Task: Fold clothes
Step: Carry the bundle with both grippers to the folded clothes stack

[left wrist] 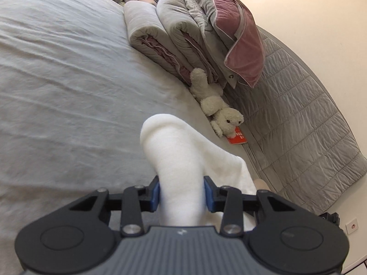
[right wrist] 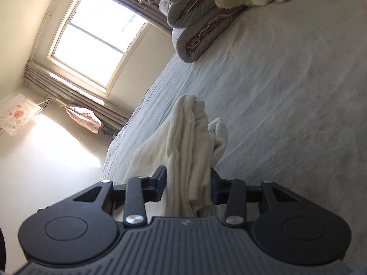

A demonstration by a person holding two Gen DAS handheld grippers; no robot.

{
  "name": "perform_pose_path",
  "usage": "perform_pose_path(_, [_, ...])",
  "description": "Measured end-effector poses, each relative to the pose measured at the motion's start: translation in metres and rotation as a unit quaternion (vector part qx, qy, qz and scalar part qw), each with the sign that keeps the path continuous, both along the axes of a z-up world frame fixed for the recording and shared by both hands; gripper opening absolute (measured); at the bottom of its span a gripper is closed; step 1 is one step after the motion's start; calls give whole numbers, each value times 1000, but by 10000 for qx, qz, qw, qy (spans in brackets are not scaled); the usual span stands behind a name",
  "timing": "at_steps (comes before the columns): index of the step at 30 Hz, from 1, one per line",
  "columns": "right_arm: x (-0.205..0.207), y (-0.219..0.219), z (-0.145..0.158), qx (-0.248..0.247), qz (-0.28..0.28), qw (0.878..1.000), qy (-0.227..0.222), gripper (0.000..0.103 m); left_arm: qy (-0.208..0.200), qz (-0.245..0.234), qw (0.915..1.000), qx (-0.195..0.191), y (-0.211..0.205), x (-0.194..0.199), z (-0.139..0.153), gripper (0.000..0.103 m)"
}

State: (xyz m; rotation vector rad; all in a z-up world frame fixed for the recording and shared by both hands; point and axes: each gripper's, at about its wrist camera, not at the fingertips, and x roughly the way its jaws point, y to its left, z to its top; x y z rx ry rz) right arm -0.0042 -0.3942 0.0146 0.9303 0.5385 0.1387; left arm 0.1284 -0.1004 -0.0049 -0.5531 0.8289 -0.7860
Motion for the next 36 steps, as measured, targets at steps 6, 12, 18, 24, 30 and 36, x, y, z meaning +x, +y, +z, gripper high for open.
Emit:
perform_pose_path(6, [-24,-40,14,-427,-888,9950,-151,42,-145,-578,9982,73,-83,11,12,37])
perform_pose_path(12, [-53,-84,21,-861,-1770,9802,-203,43,-289,-1147,9927,219,-169,22,19,36])
perform_pose_path(18, [-70,-122,25,-1149,-2515,9607,-256,43,-426,-1674,9844,329,-244,20,26,36])
perform_pose_path(24, [-91,-150,28,-1545,-3245,9326,-338,42,-663,-2272,9707,424,-322,8,37,36])
perform_pose_path(30, [-99,-172,21,-2018,-4023,8922,-371,42,-982,-2846,9521,534,-397,6,48,36])
perform_pose_path(36, [-106,-196,9,-2164,-4573,8621,-299,42,-1279,-3308,9330,611,-453,0,47,36])
